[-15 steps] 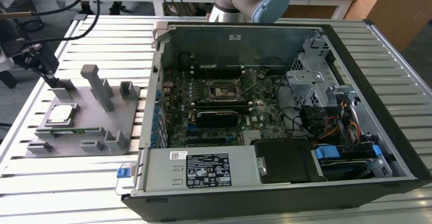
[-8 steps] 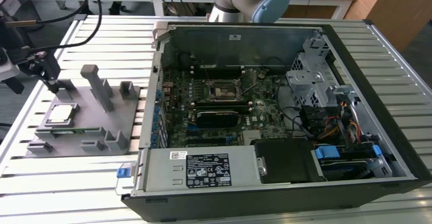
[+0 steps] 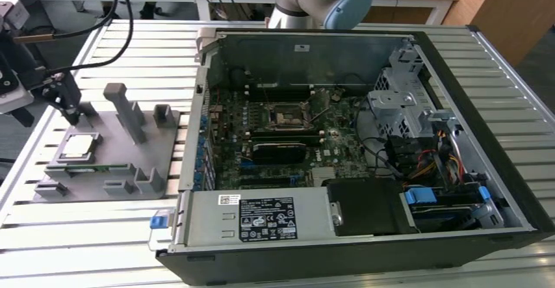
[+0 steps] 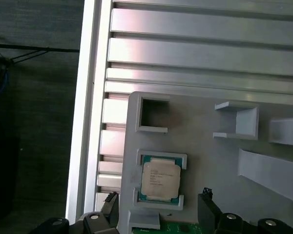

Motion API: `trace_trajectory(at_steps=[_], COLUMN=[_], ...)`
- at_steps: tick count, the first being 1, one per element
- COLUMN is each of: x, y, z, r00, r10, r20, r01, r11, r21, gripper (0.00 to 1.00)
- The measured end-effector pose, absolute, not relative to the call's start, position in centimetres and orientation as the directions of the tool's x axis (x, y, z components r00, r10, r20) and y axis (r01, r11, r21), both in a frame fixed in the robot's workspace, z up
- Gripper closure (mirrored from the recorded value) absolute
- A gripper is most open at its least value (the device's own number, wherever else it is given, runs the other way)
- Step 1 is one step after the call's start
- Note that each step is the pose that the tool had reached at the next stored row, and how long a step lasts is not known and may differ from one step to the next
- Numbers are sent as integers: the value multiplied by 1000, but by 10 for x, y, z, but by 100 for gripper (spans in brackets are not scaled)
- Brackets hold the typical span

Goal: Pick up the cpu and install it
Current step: 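Pick up the cpu and move it towards the insertion slot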

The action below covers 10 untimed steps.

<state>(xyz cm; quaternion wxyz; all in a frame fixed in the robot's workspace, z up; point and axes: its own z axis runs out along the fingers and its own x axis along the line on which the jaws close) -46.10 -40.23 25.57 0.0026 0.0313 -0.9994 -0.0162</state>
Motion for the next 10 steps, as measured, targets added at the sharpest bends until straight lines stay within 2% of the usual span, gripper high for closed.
trace_trajectory(at_steps=[10], x=[-461], y=[-402], z=[243], r00=[-999], r10=[-54], r20=[4], r01=[-54], r11=[998], r21=[29], gripper=[26])
